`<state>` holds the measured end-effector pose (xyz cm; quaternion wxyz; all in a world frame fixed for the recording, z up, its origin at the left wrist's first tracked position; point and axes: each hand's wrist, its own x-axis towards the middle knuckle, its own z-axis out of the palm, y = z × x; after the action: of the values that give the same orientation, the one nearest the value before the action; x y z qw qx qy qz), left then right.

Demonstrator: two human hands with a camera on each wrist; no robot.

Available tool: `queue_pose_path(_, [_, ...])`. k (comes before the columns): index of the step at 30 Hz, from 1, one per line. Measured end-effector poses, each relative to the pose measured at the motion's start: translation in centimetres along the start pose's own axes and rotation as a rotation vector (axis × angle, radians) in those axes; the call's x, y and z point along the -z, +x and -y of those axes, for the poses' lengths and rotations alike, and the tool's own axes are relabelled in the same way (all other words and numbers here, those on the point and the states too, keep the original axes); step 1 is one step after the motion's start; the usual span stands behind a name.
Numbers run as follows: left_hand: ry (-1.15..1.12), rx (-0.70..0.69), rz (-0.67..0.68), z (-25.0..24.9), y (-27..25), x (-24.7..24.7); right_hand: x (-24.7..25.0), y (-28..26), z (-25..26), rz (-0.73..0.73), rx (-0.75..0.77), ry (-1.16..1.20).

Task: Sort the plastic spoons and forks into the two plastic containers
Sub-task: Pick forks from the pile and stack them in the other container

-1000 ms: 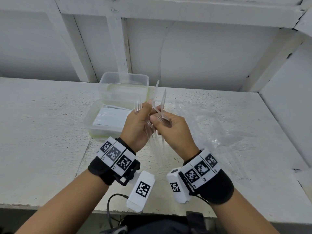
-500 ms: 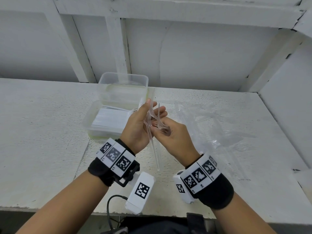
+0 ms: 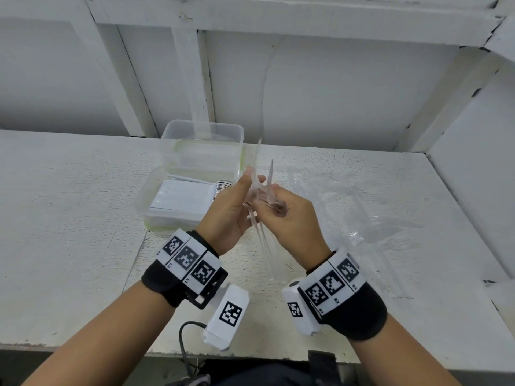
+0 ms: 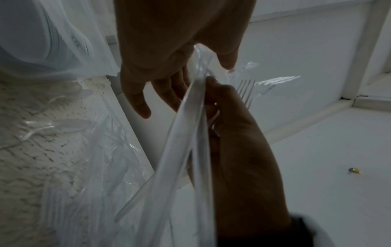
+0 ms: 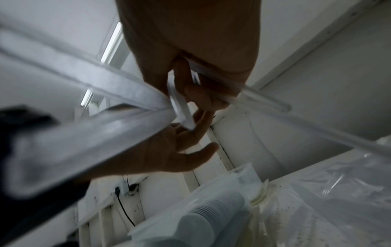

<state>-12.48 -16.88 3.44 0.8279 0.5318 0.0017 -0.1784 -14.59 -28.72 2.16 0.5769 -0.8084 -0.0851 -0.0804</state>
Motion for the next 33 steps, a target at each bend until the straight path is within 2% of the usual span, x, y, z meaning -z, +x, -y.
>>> queue_pose_path(3, [0.023, -0.007, 0.011, 0.3, -0.2, -0.6, -0.1, 0.2, 0.5, 0.000, -0.082, 0.119])
queue_pose_path(7, [-0.017, -0.019, -0.075, 0.2, 0.0, -1.0, -0.9, 0.4, 0.5, 0.018, -0.132, 0.173])
queue_pose_path(13, [0.010, -0.091, -0.181, 0.2, 0.3, -0.8, -1.3, 0.2, 0.6, -0.001, -0.152, 0.178])
queue_pose_path(16, [0.003, -0.129, -0.264, 0.2, 0.7, -0.3, -1.0, -0.1, 0.3, 0.031, -0.162, 0.152])
queue_pose_path(20, [-0.061, -0.142, -0.305, 0.1, 1.2, 0.1, -0.6, -0.5, -0.2, 0.116, -0.171, 0.048])
queue_pose_path(22, [-0.106, -0.118, -0.313, 0.2, 1.5, 0.3, -0.6, -0.7, -0.6, 0.145, -0.150, -0.062])
queue_pose_path(26, [-0.313, -0.057, -0.311, 0.3, 1.9, 0.7, -0.4, -0.8, -1.4, 0.096, -0.096, -0.192])
queue_pose_path(29, [-0.483, -0.041, -0.304, 0.0, 2.1, 0.8, 0.2, -0.9, -1.6, 0.122, -0.117, -0.127])
queue_pose_path(33, [-0.582, -0.039, -0.270, -0.1, 2.0, 0.9, 1.0, -0.8, -1.6, 0.177, -0.157, -0.081])
